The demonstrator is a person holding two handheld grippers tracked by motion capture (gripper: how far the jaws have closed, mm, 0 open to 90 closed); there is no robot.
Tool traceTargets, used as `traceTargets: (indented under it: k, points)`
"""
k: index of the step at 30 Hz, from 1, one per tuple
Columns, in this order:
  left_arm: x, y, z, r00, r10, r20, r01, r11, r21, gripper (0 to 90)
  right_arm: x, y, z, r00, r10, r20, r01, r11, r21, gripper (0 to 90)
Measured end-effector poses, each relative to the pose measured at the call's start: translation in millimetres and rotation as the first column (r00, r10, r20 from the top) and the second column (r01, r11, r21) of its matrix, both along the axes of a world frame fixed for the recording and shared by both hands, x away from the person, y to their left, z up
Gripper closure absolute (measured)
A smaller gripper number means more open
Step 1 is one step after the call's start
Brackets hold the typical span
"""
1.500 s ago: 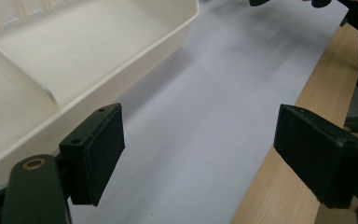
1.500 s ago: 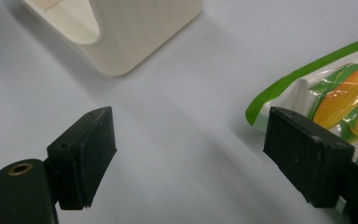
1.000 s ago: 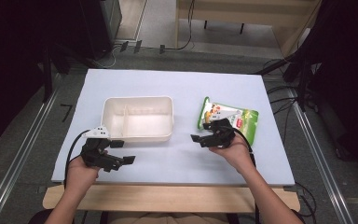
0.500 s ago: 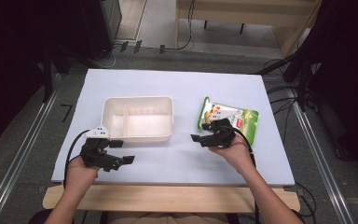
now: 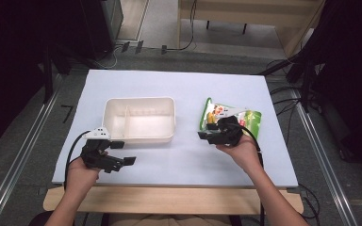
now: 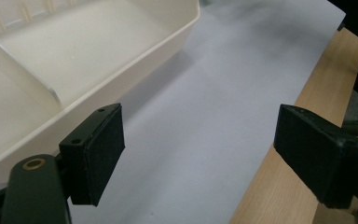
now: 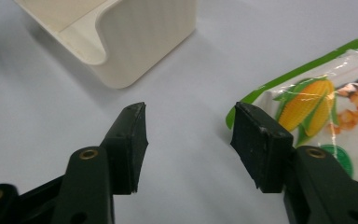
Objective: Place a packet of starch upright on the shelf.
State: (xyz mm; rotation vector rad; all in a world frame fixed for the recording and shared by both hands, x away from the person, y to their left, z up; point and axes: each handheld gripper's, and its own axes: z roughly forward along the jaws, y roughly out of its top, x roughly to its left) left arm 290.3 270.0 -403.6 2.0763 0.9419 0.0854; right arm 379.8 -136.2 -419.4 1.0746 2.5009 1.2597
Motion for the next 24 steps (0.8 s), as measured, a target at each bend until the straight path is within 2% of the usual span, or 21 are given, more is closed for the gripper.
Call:
traceTargets:
  k: [4, 10, 11, 12, 13, 15, 16, 17, 18, 24]
  points:
    - [-0.3, 0.4, 0.1, 1.0, -0.004, 0.004, 0.004, 0.9999, -0.012, 17.0, 2.5, -7.1, 4.8, 0.9999, -0.016, -0.006, 0.016, 0.9998, 0.009, 49.6]
    - [-1.8, 1.5, 0.3, 1.0, 0.001, 0.008, -0.001, 1.0, -0.008, 17.0, 4.4, -21.7, 11.0, 0.9992, -0.039, 0.012, 0.039, 0.9992, 0.008, 52.5]
    - [-2.5, 2.0, 0.1, 1.0, 0.0, 0.008, 0.0, 0.9999, -0.011, 16.9, 5.8, -28.0, 13.0, 0.9981, -0.035, 0.05, 0.034, 0.9993, 0.017, 58.3]
    - [-2.5, 2.0, 0.1, 1.0, 0.0, 0.008, 0.0, 0.9999, -0.011, 16.9, 6.8, -30.8, 14.2, 0.9968, -0.046, 0.065, 0.045, 0.9989, 0.013, 62.8]
    - [-3.1, 2.7, 0.2, 0.9999, -0.001, 0.012, 0.001, 0.9999, -0.011, 16.9, 9.2, -33.8, 15.4, 0.997, -0.053, 0.057, 0.052, 0.9986, 0.01, 63.5]
    - [-4.0, 3.1, 0.3, 1.0, 0.001, 0.008, -0.001, 1.0, -0.009, 16.9, 15.7, -39.2, 17.0, 0.9941, -0.108, 0.013, 0.108, 0.9941, 0.007, 68.1]
    - [-4.0, 3.1, 0.3, 1.0, 0.001, 0.008, -0.001, 1.0, -0.009, 16.9, 15.7, -39.2, 17.0, 0.9941, -0.108, 0.013, 0.108, 0.9941, 0.007, 68.1]
    - [-4.5, 3.3, 0.3, 1.0, 0.001, 0.009, -0.001, 1.0, -0.003, 17.0, 21.8, -43.5, 17.2, 0.9912, -0.132, 0.011, 0.132, 0.9911, 0.02, 72.0]
    - [-4.5, 3.3, 0.3, 1.0, 0.001, 0.009, -0.001, 1.0, -0.003, 17.0, 21.8, -43.5, 17.2, 0.9912, -0.132, 0.011, 0.132, 0.9911, 0.02, 72.0]
    - [-9.2, 4.0, 0.2, 0.9998, 0.012, 0.014, -0.012, 0.9999, 0.001, 16.9, 45.4, -44.1, 18.4, 0.9854, -0.17, 0.006, 0.17, 0.9854, 0.007, 85.6]
